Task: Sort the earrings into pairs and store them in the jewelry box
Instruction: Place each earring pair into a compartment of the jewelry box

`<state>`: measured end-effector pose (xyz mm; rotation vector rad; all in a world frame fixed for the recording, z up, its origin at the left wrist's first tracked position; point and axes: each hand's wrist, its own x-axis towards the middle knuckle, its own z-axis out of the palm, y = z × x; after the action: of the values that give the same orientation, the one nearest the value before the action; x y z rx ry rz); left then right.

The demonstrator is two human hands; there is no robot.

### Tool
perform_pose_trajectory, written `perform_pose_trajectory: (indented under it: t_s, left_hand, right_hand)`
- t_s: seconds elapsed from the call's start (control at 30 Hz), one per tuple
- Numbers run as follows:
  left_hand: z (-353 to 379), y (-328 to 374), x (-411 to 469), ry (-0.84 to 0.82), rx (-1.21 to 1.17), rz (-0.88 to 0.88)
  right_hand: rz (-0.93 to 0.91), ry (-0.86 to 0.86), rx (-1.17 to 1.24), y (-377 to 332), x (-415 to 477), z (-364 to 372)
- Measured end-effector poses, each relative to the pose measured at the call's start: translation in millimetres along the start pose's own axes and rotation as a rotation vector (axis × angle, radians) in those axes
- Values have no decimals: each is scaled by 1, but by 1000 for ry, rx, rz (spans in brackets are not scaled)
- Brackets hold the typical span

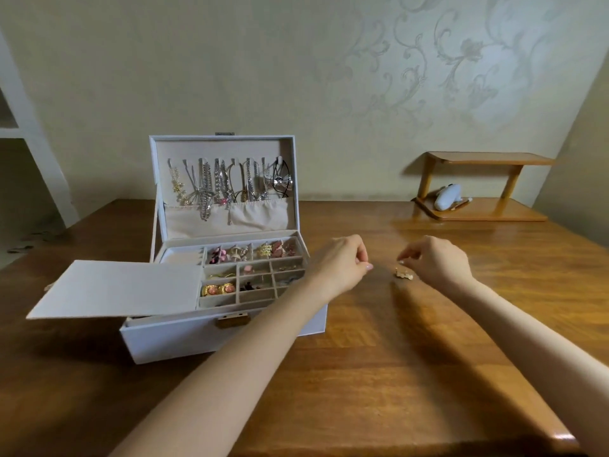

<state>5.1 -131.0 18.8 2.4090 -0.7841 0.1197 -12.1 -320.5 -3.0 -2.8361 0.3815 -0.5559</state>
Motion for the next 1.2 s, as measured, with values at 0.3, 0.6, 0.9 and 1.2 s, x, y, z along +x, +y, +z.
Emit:
perform_pose_trajectory:
  t_s: [0.3, 0.6, 0.9, 1.2]
  left_hand:
    - [57, 28, 63, -126, 130, -22]
    - [75, 27, 83, -188, 267, -70]
    - [67, 29, 79, -224, 220, -68]
    - [22, 18, 58, -98, 17, -40]
  right_hand:
    - [-19, -63, -41, 23, 5, 10]
    - [-33, -52, 21, 27, 2, 9]
    - [-35, -61, 132, 25, 3, 1]
    - [-79, -105, 341, 2, -2, -15]
